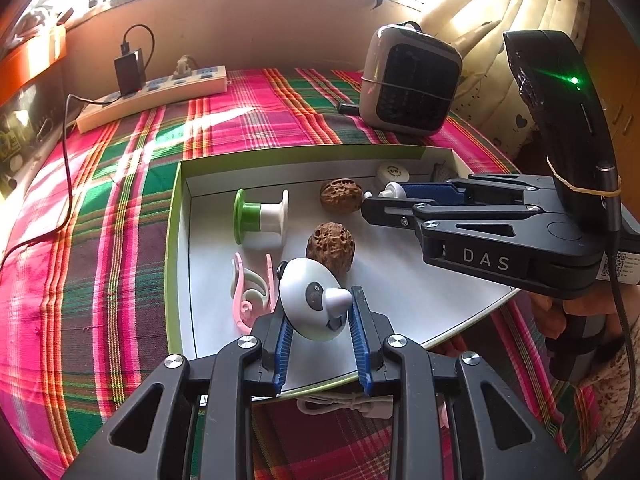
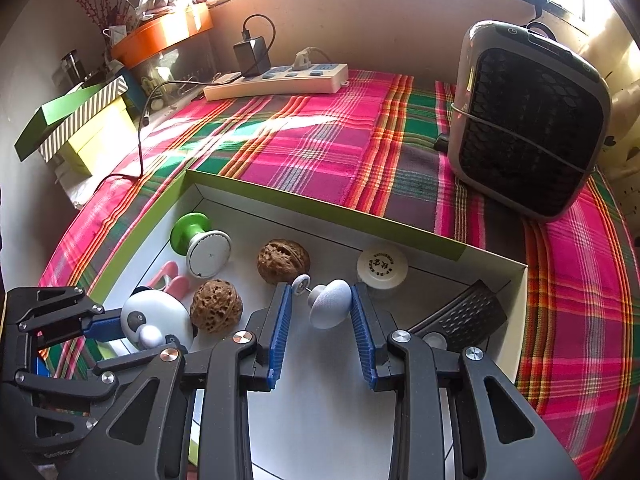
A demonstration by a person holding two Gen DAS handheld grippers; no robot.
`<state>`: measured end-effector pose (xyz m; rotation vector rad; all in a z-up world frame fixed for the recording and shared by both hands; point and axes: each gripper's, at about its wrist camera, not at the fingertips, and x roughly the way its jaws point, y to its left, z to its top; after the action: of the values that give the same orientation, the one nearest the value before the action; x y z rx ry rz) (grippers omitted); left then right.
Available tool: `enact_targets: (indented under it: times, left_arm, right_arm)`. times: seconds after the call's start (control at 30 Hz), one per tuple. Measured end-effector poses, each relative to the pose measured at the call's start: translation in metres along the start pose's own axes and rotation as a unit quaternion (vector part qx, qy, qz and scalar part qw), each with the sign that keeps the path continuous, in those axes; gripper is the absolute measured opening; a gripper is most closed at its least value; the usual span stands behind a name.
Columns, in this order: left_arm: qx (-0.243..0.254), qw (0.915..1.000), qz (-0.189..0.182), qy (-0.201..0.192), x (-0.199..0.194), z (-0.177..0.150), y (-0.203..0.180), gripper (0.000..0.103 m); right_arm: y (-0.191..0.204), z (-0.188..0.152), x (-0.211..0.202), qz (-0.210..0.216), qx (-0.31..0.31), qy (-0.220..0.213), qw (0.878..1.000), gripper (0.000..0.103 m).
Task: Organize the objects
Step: 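Carry the face-shaped object and egg-shaped knob over the open box with both grippers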
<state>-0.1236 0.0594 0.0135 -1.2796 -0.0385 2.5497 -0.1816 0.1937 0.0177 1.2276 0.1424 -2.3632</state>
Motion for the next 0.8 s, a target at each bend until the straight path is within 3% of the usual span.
enact_targets:
  times: [0.8]
  left_arm:
    - [-0.001, 1.0000, 0.001, 0.001, 0.0012, -0.0004, -0.0027, 0.025]
  right_arm:
    - [-0.0005, -0.0029, 0.0023, -0.004, 0.005, 0.003, 1.000, 0.032]
